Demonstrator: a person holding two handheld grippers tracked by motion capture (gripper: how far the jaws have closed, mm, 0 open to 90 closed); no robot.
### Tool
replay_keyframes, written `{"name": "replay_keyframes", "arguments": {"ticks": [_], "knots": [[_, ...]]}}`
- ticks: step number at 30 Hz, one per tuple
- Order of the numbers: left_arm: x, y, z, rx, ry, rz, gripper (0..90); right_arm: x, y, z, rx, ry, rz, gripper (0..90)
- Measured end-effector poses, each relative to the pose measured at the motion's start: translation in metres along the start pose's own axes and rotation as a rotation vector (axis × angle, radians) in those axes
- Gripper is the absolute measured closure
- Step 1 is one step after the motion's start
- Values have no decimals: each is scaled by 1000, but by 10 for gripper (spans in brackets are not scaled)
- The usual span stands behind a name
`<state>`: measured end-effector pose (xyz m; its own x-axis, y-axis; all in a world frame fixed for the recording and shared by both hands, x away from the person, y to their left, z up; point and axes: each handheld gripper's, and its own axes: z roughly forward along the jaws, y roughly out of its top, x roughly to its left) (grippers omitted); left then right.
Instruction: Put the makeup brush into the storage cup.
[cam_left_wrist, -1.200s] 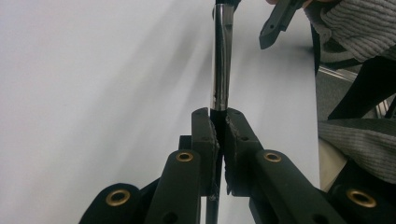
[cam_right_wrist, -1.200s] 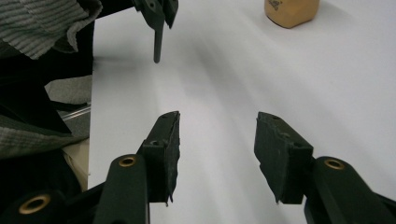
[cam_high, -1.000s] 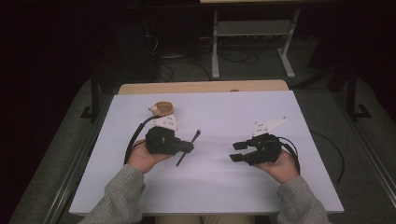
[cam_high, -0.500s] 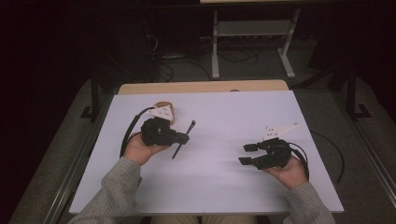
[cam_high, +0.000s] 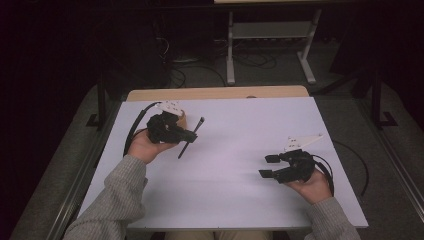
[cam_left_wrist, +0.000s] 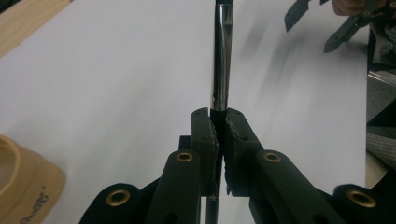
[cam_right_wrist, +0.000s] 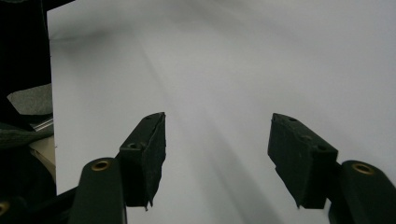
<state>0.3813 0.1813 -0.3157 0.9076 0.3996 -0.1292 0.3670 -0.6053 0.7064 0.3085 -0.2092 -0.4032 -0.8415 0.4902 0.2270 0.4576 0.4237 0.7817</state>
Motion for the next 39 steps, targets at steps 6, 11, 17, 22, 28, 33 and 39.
{"name": "replay_keyframes", "arguments": {"ticks": [6,11,17,22,28,33,39], "knots": [[12,3,-2,19,15,-11,840,-1,-2,-3,-18,-17,9,323],[20,9,-7,21,27,-18,840,-3,-5,-4,-16,-27,23,307],[27,15,-7,38,39,-21,840,-4,-6,-3,-17,-31,37,292],[34,16,-5,45,45,-40,840,-5,-7,-4,-16,-29,43,290],[44,20,-7,46,59,-61,840,-6,-8,-4,-13,-29,41,286],[51,29,-11,44,71,-62,840,-6,-7,-4,-17,-27,39,295],[58,44,-16,30,92,-59,840,-7,-8,-5,-19,-25,45,290]]}}
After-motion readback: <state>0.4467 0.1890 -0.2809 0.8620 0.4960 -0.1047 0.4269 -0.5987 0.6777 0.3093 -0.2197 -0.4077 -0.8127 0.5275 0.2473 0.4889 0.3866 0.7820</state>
